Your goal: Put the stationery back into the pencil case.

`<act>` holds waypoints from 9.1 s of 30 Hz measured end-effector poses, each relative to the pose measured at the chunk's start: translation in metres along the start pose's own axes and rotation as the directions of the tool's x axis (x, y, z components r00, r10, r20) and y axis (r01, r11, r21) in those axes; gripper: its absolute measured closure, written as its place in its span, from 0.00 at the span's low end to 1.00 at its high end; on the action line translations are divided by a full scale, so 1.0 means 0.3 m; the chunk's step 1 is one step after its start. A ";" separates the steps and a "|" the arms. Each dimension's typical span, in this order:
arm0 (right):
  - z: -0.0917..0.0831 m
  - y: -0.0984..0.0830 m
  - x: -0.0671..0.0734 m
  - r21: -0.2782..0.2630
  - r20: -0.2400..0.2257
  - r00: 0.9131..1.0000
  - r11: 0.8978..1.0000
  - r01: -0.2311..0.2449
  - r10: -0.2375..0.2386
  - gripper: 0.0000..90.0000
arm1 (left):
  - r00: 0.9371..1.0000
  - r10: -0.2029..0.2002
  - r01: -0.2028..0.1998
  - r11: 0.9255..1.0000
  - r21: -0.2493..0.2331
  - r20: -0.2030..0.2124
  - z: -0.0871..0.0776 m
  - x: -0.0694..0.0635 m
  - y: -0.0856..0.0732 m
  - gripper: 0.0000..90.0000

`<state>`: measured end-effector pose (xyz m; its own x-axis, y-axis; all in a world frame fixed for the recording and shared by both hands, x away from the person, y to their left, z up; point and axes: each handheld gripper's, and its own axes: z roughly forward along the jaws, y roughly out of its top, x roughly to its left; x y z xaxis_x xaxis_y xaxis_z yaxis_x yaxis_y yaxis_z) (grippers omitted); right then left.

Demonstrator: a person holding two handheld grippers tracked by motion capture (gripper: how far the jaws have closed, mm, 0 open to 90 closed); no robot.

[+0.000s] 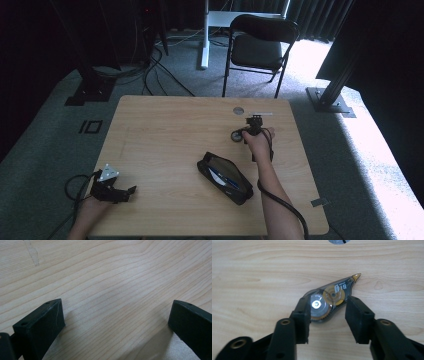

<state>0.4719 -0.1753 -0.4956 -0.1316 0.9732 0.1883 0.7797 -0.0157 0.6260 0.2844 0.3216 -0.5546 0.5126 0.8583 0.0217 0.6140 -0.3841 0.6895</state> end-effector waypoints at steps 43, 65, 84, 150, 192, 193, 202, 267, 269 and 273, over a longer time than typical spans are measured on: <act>0.191 0.033 0.071 0.111 0.042 0.999 0.993 0.026 -0.031 0.41 | 1.000 0.000 0.000 1.000 0.000 0.000 0.000 0.000 0.000 0.01; 0.127 0.045 0.092 0.174 0.028 0.986 0.972 0.160 -0.167 0.53 | 1.000 -0.001 0.001 1.000 0.000 0.001 0.000 0.000 0.000 0.01; -0.013 0.057 0.070 0.132 -0.056 0.983 0.975 0.179 -0.173 0.53 | 1.000 -0.001 0.001 1.000 0.000 0.000 0.000 0.000 0.000 0.01; -0.347 -0.231 0.289 0.078 -0.363 0.766 0.801 0.593 -0.531 0.54 | 1.000 0.002 -0.002 1.000 0.000 0.000 0.000 0.000 0.000 0.01; -0.213 -0.283 0.297 0.197 -0.364 0.764 0.757 0.623 -0.533 0.54 | 1.000 -0.001 0.001 1.000 0.000 0.000 0.000 0.000 0.000 0.01; -0.215 -0.281 0.297 0.190 -0.361 0.763 0.759 0.623 -0.536 0.54 | 1.000 -0.001 0.001 1.000 0.000 0.001 0.000 0.000 0.000 0.01; -0.251 -0.254 0.301 0.157 -0.369 0.761 0.771 0.617 -0.534 0.54 | 1.000 -0.001 0.001 1.000 0.000 0.000 0.000 0.000 0.000 0.01; -0.306 -0.263 -0.067 -0.070 -0.186 0.918 0.937 0.343 -0.350 0.39 | 1.000 -0.001 0.001 1.000 0.000 0.001 0.000 0.000 0.000 0.01; -0.303 -0.272 -0.085 -0.069 -0.178 0.923 0.940 0.334 -0.341 0.38 | 1.000 -0.001 0.001 1.000 0.000 0.001 0.000 0.000 0.000 0.01; -0.294 -0.292 -0.124 -0.068 -0.154 0.935 0.947 0.313 -0.320 0.37 | 1.000 0.000 0.000 1.000 0.000 0.000 0.000 0.000 0.000 0.01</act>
<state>0.3543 -0.2304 -0.4907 -0.4669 0.8795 0.0926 0.6558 0.2740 0.7035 0.2845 0.3216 -0.5546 0.5126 0.8584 0.0212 0.6142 -0.3838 0.6895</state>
